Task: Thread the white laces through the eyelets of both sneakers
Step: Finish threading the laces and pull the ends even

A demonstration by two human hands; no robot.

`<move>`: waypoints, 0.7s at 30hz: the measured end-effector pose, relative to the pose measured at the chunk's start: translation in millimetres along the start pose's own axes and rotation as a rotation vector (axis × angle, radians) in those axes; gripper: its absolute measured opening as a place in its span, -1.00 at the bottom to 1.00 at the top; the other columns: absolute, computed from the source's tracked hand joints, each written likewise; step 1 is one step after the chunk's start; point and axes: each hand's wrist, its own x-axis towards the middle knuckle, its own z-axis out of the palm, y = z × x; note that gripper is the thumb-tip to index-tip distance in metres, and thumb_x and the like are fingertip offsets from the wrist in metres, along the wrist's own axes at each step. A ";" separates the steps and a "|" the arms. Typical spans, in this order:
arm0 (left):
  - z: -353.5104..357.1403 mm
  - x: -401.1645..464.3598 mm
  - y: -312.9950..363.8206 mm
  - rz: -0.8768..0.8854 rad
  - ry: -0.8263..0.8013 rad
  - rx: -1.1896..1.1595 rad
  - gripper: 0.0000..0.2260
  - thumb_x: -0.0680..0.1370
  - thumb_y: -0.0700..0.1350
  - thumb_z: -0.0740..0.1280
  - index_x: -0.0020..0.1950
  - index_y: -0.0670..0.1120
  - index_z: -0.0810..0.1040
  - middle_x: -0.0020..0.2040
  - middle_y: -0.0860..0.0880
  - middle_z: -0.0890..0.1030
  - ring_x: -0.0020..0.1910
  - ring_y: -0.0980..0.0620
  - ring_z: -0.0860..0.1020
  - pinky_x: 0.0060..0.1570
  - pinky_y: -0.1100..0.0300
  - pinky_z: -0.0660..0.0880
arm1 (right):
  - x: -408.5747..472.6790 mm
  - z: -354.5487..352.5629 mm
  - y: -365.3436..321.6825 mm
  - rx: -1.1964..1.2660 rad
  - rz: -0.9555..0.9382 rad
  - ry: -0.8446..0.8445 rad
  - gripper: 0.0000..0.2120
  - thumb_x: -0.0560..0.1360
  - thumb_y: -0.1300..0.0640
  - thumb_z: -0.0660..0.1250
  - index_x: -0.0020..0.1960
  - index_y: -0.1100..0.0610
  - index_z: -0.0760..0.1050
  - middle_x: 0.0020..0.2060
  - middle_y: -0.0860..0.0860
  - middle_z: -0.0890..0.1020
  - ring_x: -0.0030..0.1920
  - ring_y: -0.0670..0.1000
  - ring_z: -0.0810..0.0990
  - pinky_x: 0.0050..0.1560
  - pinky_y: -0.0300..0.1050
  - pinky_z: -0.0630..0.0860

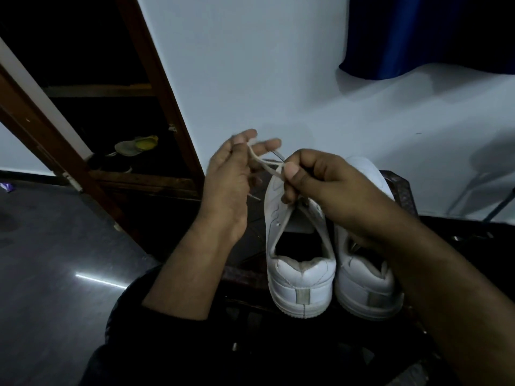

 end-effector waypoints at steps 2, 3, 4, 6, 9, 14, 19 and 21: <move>3.5 -3.7 -5.2 -0.068 -0.048 0.228 -0.60 0.73 0.17 0.07 0.21 -0.01 0.62 0.01 -0.01 0.75 0.03 0.00 0.70 0.05 0.01 0.56 | 1.2 -2.9 -0.2 0.079 0.014 0.080 -0.79 0.67 0.15 0.25 -0.05 0.27 0.53 -0.29 0.07 0.63 -0.17 -0.01 0.61 0.01 -0.10 0.53; 4.6 -5.2 -8.1 -0.070 -0.100 0.323 -0.55 0.71 0.24 0.07 0.16 0.03 0.66 -0.02 0.03 0.75 0.04 0.04 0.69 0.07 0.00 0.56 | 1.2 -4.8 -0.4 0.107 0.022 0.118 -0.80 0.66 0.17 0.26 -0.04 0.27 0.55 -0.27 0.09 0.65 -0.16 0.00 0.62 0.03 -0.14 0.55; 4.9 -6.7 -11.2 -0.050 -0.155 0.394 -0.52 0.68 0.30 0.07 0.11 0.06 0.69 -0.04 0.06 0.75 0.04 0.08 0.69 0.08 0.01 0.56 | 1.1 -6.5 -0.1 0.132 0.034 0.156 -0.82 0.65 0.18 0.27 -0.03 0.25 0.57 -0.26 0.09 0.67 -0.15 0.01 0.64 0.03 -0.15 0.57; 5.5 -10.6 -14.0 0.024 -0.247 0.456 -0.53 0.64 0.35 0.11 0.08 0.11 0.70 -0.02 0.07 0.74 0.08 0.08 0.69 0.18 -0.06 0.57 | 0.3 -8.7 0.3 0.168 0.063 0.238 -0.85 0.64 0.18 0.30 -0.06 0.19 0.60 -0.26 0.06 0.69 -0.19 -0.03 0.67 -0.03 -0.17 0.59; 7.1 -11.8 -12.0 0.072 -0.260 0.455 -0.59 0.65 0.31 0.15 0.08 0.12 0.70 0.01 0.07 0.75 0.09 0.07 0.70 0.20 -0.07 0.59 | -1.0 -9.1 0.0 0.182 0.092 0.307 -0.89 0.61 0.17 0.34 -0.06 0.13 0.62 -0.27 0.02 0.71 -0.23 -0.06 0.65 -0.14 -0.20 0.58; 2.5 -12.8 -11.5 0.154 -0.342 0.540 -0.71 0.54 0.15 0.45 -0.11 -0.06 0.74 -0.10 -0.19 0.72 -0.02 -0.18 0.70 0.06 -0.21 0.61 | -1.7 -8.1 -1.0 0.190 0.064 0.352 -0.92 0.60 0.21 0.36 -0.03 0.17 0.62 -0.26 0.03 0.72 -0.25 -0.11 0.68 -0.21 -0.29 0.55; 3.8 -14.7 -9.9 0.165 -0.326 0.469 -0.82 0.65 -0.08 0.36 -0.06 -0.11 0.70 -0.14 -0.08 0.73 -0.07 -0.08 0.69 0.08 -0.05 0.63 | -1.9 -14.0 -0.4 -0.172 0.049 0.418 -0.89 0.59 0.06 0.38 -0.06 0.06 0.64 -0.26 -0.01 0.73 -0.22 -0.01 0.70 -0.13 -0.02 0.62; 3.6 -14.2 -4.5 0.118 -0.275 0.346 -0.78 0.70 -0.14 0.26 -0.06 -0.14 0.63 -0.27 -0.03 0.65 -0.20 0.01 0.61 -0.02 0.13 0.56 | -2.7 -16.1 -4.1 -0.234 0.107 0.456 -0.83 0.61 0.01 0.33 -0.10 0.04 0.61 -0.29 -0.01 0.71 -0.25 0.00 0.68 -0.15 0.02 0.60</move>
